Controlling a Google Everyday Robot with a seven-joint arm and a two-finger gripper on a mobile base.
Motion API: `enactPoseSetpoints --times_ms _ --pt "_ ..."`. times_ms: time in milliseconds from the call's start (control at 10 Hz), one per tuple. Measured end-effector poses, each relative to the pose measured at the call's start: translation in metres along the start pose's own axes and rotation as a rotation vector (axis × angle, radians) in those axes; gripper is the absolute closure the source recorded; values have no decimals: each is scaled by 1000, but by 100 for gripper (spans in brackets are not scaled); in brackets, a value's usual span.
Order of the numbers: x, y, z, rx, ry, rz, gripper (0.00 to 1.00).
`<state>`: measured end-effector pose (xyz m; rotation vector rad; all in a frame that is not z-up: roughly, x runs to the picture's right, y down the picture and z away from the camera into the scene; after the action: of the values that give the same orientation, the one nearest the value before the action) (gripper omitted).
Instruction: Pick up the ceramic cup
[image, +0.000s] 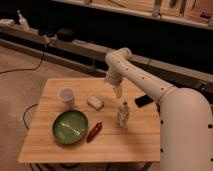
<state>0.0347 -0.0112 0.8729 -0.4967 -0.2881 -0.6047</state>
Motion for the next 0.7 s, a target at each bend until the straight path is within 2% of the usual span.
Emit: enactPoseSetpoints --times_ms 100,200,300,400,600,700 --pt "-20 -28 -17 63 17 -118 20" --pt "-29 -38 -24 91 20 -174 20" --pt "-49 -56 -40 148 24 -289 20" --pt "-67 -64 -51 188 9 -378 20" --pt "-95 -63 -58 225 -57 -482 20" --pt "-108 -54 -54 217 -100 -533 20"
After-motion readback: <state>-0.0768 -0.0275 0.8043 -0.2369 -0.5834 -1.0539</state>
